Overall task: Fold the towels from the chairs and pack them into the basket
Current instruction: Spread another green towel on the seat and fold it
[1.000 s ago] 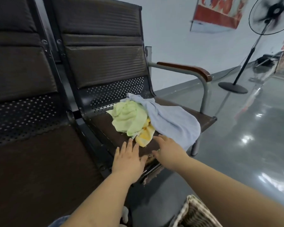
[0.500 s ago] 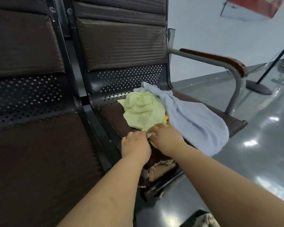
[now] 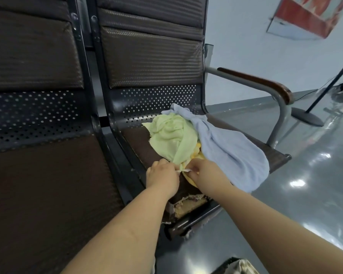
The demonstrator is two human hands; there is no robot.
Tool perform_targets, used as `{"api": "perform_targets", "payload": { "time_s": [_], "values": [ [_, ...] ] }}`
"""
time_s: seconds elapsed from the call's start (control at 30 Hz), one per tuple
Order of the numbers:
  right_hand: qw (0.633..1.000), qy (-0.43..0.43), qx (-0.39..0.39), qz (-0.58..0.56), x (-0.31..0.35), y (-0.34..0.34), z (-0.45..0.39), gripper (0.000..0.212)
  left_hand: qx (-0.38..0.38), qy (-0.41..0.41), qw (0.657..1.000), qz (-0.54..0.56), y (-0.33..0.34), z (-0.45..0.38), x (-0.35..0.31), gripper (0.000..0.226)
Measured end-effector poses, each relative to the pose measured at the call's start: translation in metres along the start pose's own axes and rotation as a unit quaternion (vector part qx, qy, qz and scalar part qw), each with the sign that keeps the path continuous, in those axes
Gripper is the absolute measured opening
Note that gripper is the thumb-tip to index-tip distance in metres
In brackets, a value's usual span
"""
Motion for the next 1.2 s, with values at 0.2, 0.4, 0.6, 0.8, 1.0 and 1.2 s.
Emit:
{"api": "perform_targets", "payload": {
  "time_s": [0.2,0.4,0.6,0.8,1.0,1.2],
  "values": [
    [0.986,0.03,-0.023,-0.162,-0.008,-0.002,0.029,0.014,-0.045,-0.06,0.966,0.249,-0.012,0.013,0.003,0.028],
    [0.97,0.066,-0.054,-0.228,-0.007,0.0,0.047,0.018,-0.122,-0.129,0.864,0.472,-0.033,0.032,0.012,0.012],
    [0.877,0.17,-0.079,-0.442,0.003,-0.001,0.033,0.028,0.082,-0.13,0.714,0.683,-0.021,0.051,-0.015,0.043],
    [0.801,0.236,-0.102,-0.541,0.002,-0.009,0.01,0.037,0.28,-0.079,0.725,0.624,-0.028,0.081,-0.016,0.028],
    [0.889,0.05,0.011,-0.456,0.061,-0.02,0.038,0.032,0.085,-0.175,0.637,0.746,-0.045,0.08,0.012,0.032],
    [0.861,0.108,0.048,-0.495,0.079,-0.008,0.065,0.023,0.024,-0.195,0.646,0.737,-0.066,0.099,0.034,0.019]
  ]
}}
Point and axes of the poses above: each hand's wrist, its own z-axis away from the middle knuckle, its own y-axis out of the palm, x = y × z, the point moved 5 cm from there along -z, towards the middle knuckle, and after that the axes turned 2 degrees about z, right-handed, at the moved point
